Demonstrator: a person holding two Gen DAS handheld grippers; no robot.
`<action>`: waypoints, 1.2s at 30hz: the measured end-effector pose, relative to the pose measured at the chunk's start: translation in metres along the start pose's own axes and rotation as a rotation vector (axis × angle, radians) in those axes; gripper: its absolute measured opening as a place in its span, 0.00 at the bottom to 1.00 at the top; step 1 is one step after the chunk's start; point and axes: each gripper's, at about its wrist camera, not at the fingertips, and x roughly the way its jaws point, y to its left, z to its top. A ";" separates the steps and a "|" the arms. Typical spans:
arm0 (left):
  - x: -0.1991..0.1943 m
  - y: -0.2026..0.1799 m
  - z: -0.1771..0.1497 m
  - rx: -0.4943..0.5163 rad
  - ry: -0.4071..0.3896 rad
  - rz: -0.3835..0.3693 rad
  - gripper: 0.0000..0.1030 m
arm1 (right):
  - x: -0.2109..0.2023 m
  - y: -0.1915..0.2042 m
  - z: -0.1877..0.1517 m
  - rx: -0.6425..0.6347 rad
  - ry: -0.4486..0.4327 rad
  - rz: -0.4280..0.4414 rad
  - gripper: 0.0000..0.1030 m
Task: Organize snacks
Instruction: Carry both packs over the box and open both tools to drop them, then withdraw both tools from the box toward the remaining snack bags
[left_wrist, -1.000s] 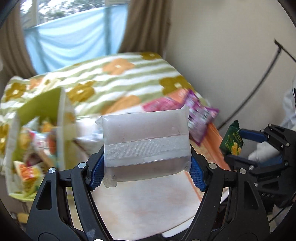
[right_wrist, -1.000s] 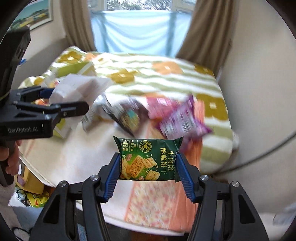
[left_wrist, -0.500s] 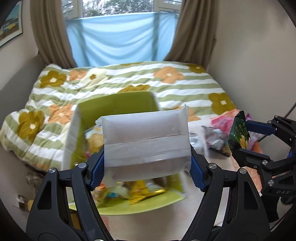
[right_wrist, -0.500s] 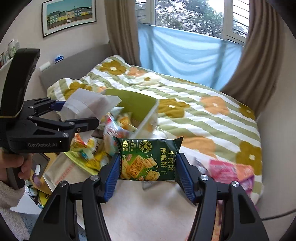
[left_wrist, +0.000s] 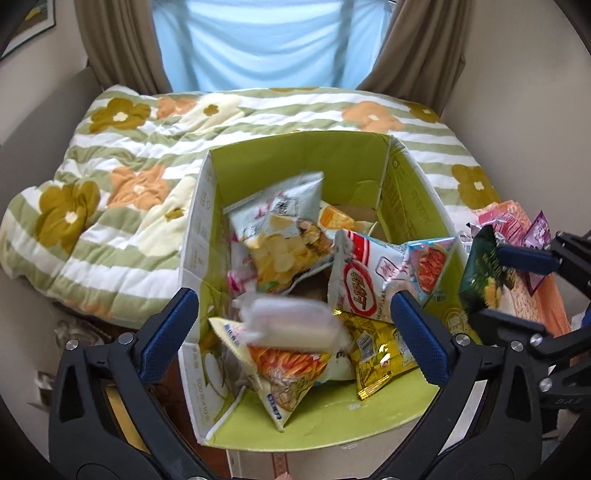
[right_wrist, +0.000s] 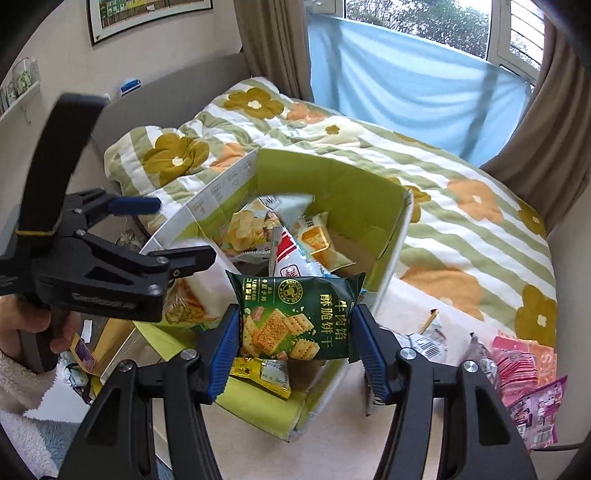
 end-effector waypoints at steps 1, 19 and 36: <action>-0.001 0.000 -0.002 -0.007 0.000 0.012 1.00 | 0.003 0.002 0.000 -0.004 0.008 0.001 0.54; -0.026 0.033 -0.028 -0.173 -0.033 0.099 1.00 | 0.041 0.031 -0.007 -0.057 0.066 0.129 0.87; -0.041 0.021 -0.042 -0.132 -0.047 0.091 1.00 | 0.005 0.016 -0.030 0.017 -0.019 0.025 0.88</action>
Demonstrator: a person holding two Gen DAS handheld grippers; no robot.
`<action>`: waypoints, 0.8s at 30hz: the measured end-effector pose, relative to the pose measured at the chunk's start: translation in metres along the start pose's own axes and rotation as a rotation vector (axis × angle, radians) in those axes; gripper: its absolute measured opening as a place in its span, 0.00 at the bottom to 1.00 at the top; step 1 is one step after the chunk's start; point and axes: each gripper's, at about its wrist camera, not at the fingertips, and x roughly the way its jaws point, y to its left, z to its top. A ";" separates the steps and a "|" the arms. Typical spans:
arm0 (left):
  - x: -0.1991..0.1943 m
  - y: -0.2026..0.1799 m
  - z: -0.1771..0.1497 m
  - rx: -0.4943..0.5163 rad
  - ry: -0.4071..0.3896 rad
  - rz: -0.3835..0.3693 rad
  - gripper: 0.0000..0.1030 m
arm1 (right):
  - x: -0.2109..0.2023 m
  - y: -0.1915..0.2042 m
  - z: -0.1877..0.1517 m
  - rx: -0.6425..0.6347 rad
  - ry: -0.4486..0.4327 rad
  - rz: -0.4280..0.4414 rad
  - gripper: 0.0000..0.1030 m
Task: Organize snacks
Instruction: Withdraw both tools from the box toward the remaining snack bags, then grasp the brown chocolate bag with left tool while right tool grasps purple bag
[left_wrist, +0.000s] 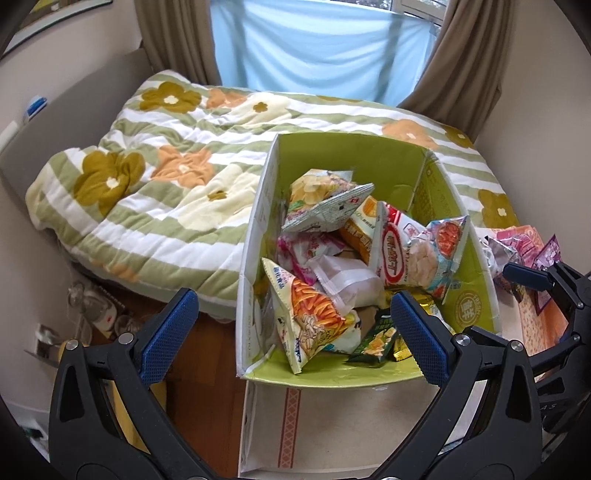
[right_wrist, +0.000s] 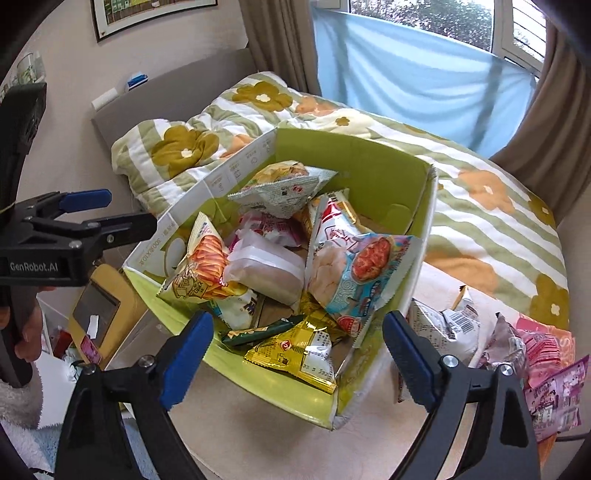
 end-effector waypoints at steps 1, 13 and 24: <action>-0.001 -0.002 0.001 0.007 -0.005 -0.009 1.00 | -0.004 0.000 0.000 0.008 -0.010 -0.008 0.88; -0.005 -0.066 0.015 0.160 -0.044 -0.169 1.00 | -0.060 -0.027 -0.028 0.136 -0.057 -0.168 0.88; -0.004 -0.167 0.021 0.279 -0.060 -0.223 1.00 | -0.123 -0.121 -0.073 0.264 -0.094 -0.360 1.00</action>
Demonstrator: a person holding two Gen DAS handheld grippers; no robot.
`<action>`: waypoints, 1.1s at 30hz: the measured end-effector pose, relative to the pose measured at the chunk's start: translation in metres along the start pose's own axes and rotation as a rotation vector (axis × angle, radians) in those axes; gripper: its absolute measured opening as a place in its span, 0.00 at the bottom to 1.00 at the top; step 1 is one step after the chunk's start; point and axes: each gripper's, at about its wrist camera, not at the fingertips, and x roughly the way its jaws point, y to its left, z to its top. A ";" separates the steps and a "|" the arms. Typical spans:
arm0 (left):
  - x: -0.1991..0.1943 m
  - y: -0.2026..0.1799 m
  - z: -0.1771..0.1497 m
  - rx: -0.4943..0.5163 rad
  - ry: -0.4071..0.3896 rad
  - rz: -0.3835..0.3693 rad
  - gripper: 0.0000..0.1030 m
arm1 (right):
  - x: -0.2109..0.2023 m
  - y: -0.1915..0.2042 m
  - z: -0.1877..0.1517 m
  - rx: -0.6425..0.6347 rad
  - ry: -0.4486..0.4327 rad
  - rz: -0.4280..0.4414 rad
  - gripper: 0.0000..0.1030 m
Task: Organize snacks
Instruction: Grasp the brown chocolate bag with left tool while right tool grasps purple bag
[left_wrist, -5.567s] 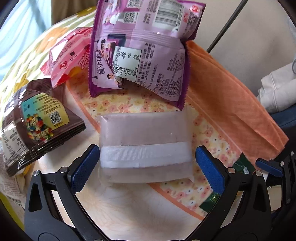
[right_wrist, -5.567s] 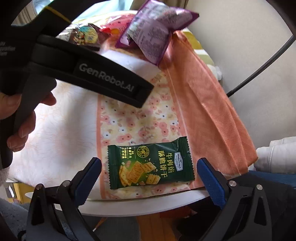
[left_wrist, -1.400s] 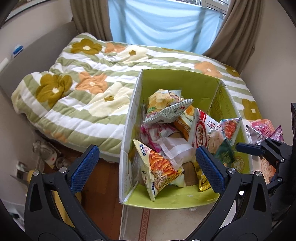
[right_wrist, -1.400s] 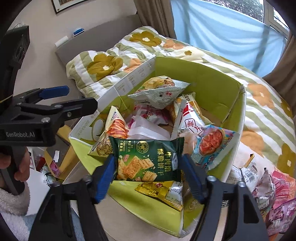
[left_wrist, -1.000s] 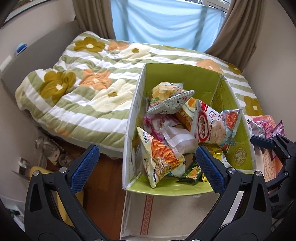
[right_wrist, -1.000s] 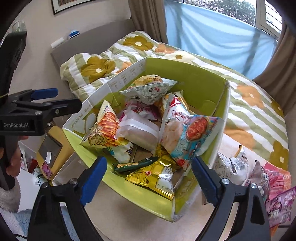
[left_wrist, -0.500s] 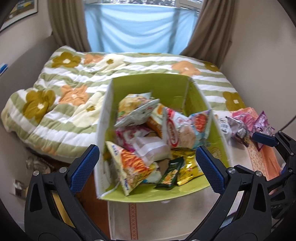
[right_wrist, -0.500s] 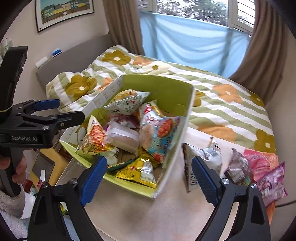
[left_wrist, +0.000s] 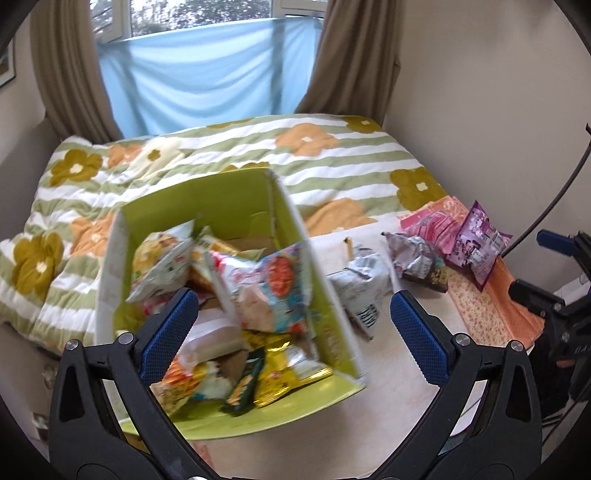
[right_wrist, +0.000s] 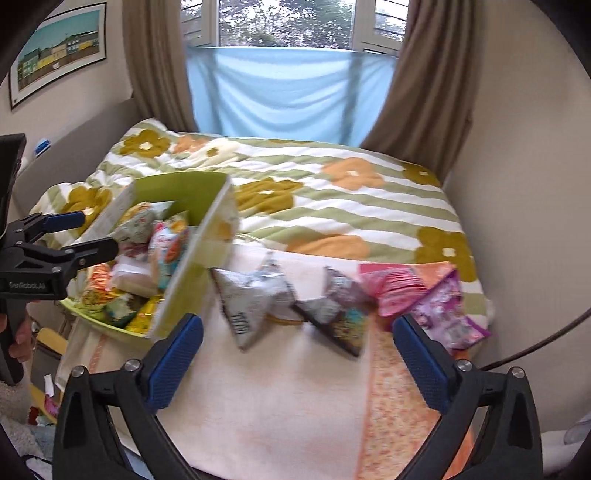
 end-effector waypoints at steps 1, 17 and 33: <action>0.004 -0.010 0.003 0.003 0.004 -0.005 1.00 | 0.000 -0.008 0.000 -0.001 0.000 -0.012 1.00; 0.139 -0.184 0.045 0.108 0.187 -0.051 1.00 | 0.067 -0.166 -0.004 -0.047 0.169 0.001 1.00; 0.263 -0.220 0.024 0.104 0.428 0.019 0.83 | 0.157 -0.197 -0.031 -0.103 0.329 0.164 1.00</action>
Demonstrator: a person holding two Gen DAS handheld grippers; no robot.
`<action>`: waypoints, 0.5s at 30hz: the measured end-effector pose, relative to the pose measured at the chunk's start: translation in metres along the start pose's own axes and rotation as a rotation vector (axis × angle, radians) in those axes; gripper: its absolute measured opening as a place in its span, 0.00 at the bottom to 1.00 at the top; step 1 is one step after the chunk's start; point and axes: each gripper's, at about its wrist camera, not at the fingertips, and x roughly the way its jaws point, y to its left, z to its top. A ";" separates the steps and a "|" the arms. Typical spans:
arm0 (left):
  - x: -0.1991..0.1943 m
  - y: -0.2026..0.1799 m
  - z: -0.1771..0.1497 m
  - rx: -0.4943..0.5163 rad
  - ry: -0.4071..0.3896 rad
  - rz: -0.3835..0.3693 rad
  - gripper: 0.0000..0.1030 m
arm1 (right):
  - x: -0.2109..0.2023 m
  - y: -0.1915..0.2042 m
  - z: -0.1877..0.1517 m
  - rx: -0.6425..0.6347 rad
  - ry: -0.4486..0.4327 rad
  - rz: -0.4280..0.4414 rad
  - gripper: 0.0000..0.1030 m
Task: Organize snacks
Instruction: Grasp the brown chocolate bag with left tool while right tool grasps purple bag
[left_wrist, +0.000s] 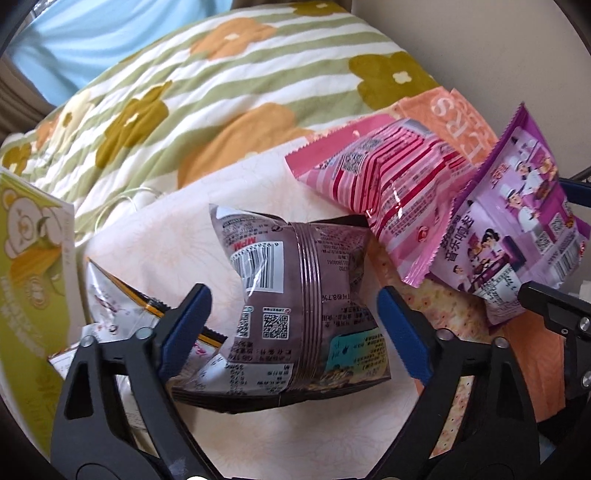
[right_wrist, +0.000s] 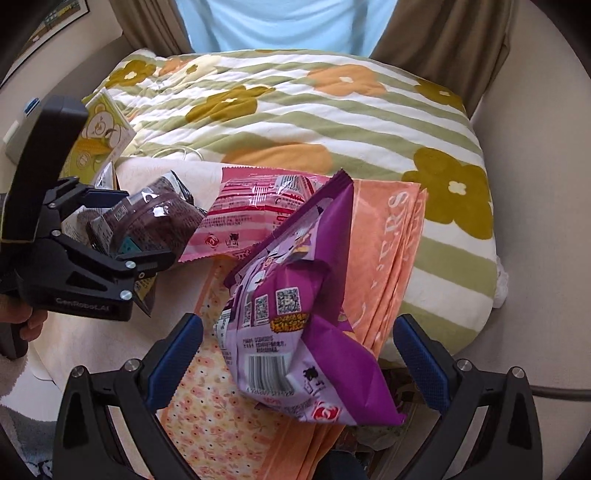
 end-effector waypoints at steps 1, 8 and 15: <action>0.004 0.001 0.000 -0.008 0.010 -0.008 0.81 | 0.001 0.000 0.000 -0.007 0.005 0.003 1.00; 0.015 -0.006 -0.003 -0.001 0.033 0.000 0.67 | 0.009 -0.005 0.000 -0.036 0.030 0.017 1.00; 0.008 -0.004 -0.012 -0.027 0.041 -0.012 0.62 | 0.020 -0.009 0.004 -0.048 0.063 0.048 1.00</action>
